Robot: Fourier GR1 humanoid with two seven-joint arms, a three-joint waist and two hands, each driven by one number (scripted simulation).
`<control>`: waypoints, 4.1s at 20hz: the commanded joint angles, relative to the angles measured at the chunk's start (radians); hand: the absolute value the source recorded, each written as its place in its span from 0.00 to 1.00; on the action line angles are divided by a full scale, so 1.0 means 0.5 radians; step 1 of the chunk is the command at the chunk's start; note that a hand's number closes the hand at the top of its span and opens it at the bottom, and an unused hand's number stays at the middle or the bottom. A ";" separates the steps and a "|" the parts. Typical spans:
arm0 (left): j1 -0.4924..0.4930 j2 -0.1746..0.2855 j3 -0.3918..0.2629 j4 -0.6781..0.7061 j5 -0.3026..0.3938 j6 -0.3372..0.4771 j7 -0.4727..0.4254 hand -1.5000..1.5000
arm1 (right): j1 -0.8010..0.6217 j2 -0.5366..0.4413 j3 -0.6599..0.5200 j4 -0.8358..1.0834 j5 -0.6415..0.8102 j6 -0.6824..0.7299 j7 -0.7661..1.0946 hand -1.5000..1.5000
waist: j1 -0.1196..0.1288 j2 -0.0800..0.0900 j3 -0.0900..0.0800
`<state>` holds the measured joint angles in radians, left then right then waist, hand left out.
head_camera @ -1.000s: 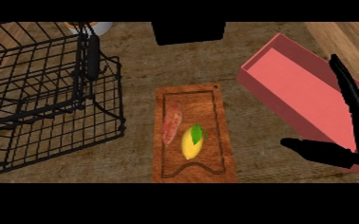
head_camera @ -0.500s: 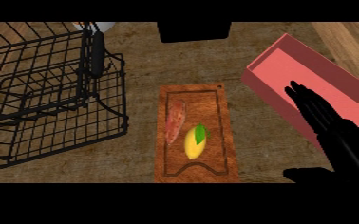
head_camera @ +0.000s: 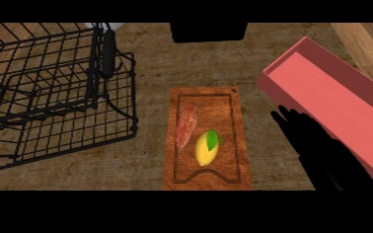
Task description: Pick the lemon from the cutting board and place it in the cardboard box
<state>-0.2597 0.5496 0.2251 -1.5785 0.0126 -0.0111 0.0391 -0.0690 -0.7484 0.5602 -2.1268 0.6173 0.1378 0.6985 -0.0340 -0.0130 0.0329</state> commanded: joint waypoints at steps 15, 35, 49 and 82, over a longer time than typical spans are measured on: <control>-0.042 -0.259 -0.438 0.037 0.042 -0.250 -0.092 0.50 | -0.336 0.626 0.439 0.287 0.271 0.411 0.913 0.00 | 0.006 0.043 -0.079; -0.005 -0.245 -0.384 0.096 0.062 -0.280 -0.144 0.50 | -0.532 1.209 0.412 0.903 0.530 0.478 0.912 0.00 | -0.009 0.045 -0.072; 0.001 -0.272 -0.415 0.012 0.059 -0.262 -0.086 0.50 | -0.547 1.405 0.349 1.218 0.746 0.493 0.869 0.00 | -0.025 0.035 -0.069; 0.007 -0.271 -0.402 0.027 0.090 -0.289 -0.100 0.50 | -0.924 1.175 0.244 1.211 0.801 -0.064 -0.445 1.00 | -0.005 0.035 -0.062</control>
<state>-0.2876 0.5354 0.2123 -1.5392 0.0306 -0.0445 0.0149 -0.4932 -0.1086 0.6991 -1.4908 1.0097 0.1380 0.5559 -0.0113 -0.0109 0.0486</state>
